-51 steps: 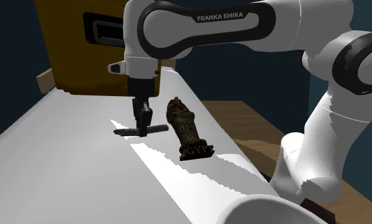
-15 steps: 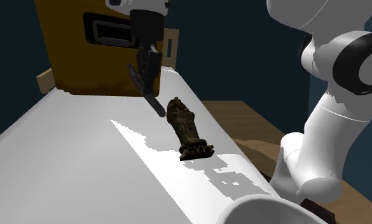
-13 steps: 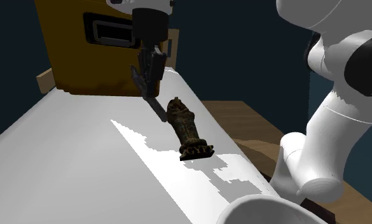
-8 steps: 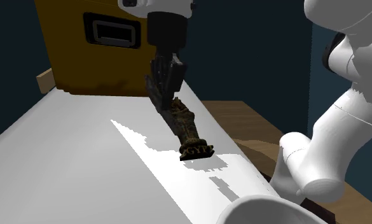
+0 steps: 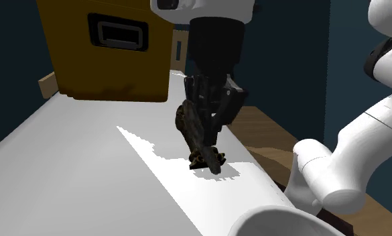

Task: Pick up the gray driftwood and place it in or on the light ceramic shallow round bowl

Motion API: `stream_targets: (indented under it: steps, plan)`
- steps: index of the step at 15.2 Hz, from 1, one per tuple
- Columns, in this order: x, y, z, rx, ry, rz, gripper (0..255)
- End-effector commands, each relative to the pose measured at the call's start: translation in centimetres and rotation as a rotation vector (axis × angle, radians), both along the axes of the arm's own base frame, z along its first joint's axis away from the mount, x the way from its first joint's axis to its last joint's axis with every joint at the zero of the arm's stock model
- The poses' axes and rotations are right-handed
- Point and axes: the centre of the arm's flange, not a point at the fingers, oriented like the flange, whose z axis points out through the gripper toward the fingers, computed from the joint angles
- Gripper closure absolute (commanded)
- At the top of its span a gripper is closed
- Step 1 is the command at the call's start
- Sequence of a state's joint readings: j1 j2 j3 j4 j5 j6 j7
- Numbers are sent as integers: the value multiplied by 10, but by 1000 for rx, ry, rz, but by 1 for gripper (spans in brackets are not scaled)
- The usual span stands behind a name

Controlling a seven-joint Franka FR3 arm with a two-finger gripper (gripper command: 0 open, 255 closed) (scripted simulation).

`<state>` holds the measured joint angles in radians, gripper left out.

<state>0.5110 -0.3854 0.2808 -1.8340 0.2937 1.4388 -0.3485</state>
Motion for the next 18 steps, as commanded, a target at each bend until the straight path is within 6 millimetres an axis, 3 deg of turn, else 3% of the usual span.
stream_targets:
  steps: [1,13,14,15,18]
  plan:
    - [-30,6,2,0,0,-1,255]
    - [-184,42,0,0,0,-1,255]
    - [-169,41,1,0,-1,0,255]
    - [-169,41,1,0,-1,0,0]
    - [-167,73,-16,-38,-187,356,0]
